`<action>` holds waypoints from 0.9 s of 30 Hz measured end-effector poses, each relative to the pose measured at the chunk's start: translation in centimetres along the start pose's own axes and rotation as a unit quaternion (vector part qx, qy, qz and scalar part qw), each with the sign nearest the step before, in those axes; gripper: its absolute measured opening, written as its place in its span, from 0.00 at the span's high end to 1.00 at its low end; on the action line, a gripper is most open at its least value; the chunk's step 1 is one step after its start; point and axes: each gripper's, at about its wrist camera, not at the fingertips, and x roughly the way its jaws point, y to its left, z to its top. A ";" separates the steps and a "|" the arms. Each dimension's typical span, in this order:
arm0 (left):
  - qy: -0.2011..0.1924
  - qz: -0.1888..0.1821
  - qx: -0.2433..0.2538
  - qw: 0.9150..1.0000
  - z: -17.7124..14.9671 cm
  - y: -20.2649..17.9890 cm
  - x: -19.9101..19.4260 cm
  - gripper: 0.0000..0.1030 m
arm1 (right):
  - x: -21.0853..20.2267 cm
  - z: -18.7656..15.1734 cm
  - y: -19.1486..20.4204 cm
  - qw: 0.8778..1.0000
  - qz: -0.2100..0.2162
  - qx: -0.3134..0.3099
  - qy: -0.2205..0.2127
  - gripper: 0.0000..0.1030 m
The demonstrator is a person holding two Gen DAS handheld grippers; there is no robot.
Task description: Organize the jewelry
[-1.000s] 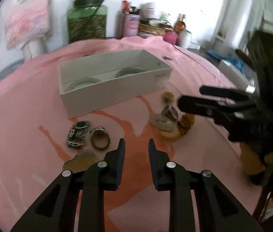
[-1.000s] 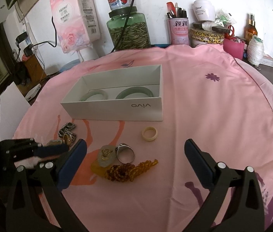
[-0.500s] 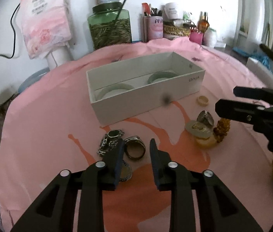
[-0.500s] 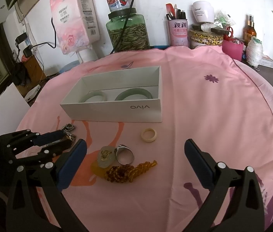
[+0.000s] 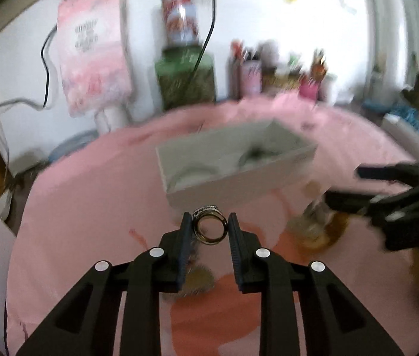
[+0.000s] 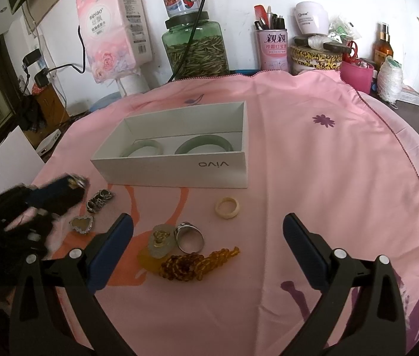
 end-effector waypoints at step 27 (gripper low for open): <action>0.074 -0.018 0.022 0.997 -0.7 1.7 3.0 0.72 | -0.2 0.0 0.0 1.000 0.000 -0.001 -0.005 0.06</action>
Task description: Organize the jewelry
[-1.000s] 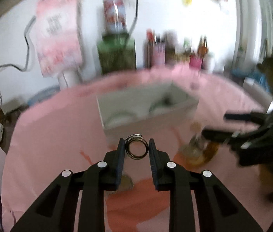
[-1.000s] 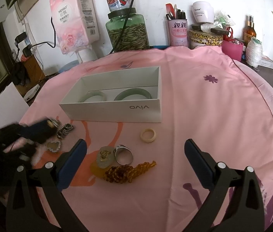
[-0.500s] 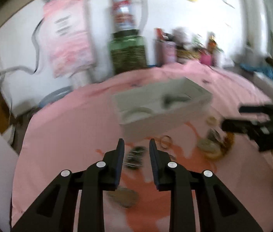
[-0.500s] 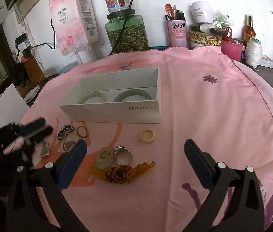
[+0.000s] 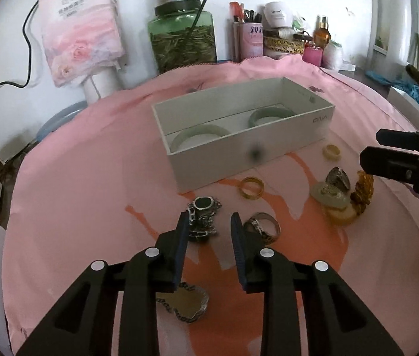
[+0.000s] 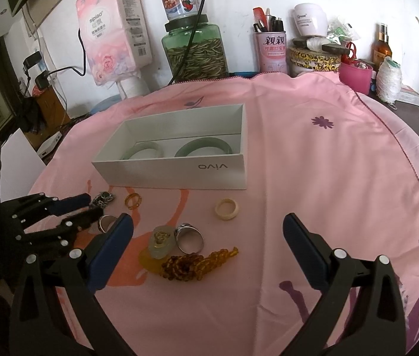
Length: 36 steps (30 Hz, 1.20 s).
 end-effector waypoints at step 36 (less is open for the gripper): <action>-0.020 -0.070 -0.044 0.996 0.4 0.1 -2.3 0.91 | 2.7 -0.8 0.8 0.994 0.046 -0.044 0.088 0.78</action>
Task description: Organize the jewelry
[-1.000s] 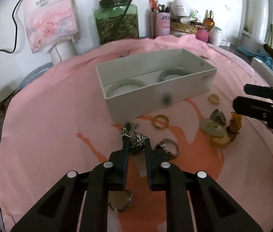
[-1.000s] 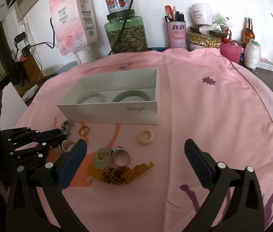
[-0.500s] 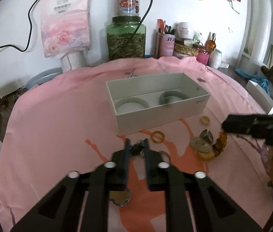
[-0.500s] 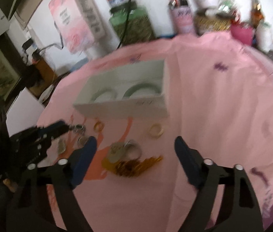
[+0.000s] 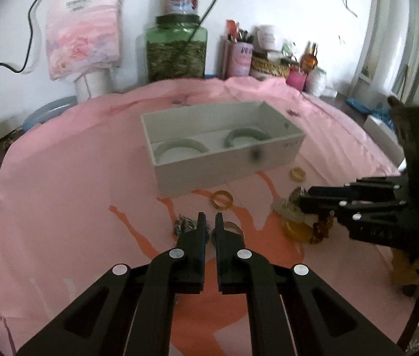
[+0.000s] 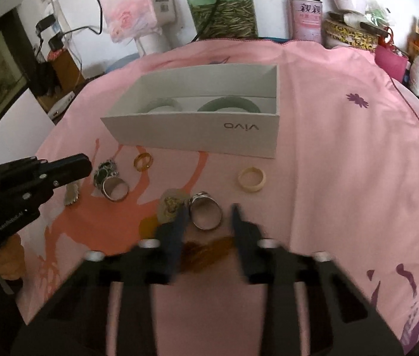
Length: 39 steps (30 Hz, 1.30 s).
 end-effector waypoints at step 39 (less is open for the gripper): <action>0.016 0.050 -0.050 0.997 0.1 3.2 1.0 0.50 | 0.1 -0.2 0.9 0.999 -0.024 -0.035 -0.006 0.77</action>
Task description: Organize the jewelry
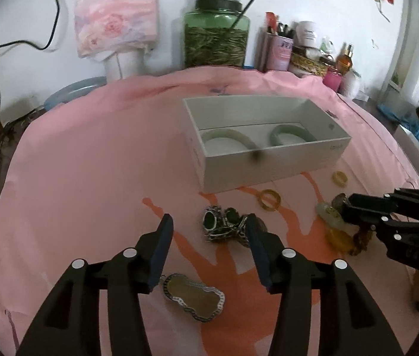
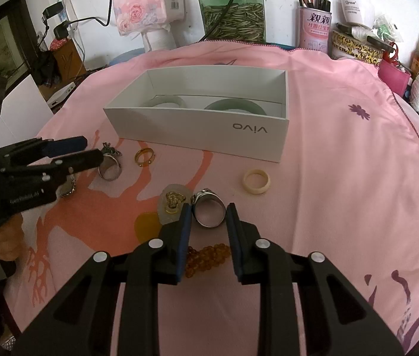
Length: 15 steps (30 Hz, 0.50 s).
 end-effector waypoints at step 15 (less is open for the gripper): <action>0.011 -0.038 0.101 0.994 -1.4 -4.5 0.5 0.51 | 0.0 0.0 0.0 1.000 0.000 -0.001 -0.001 0.77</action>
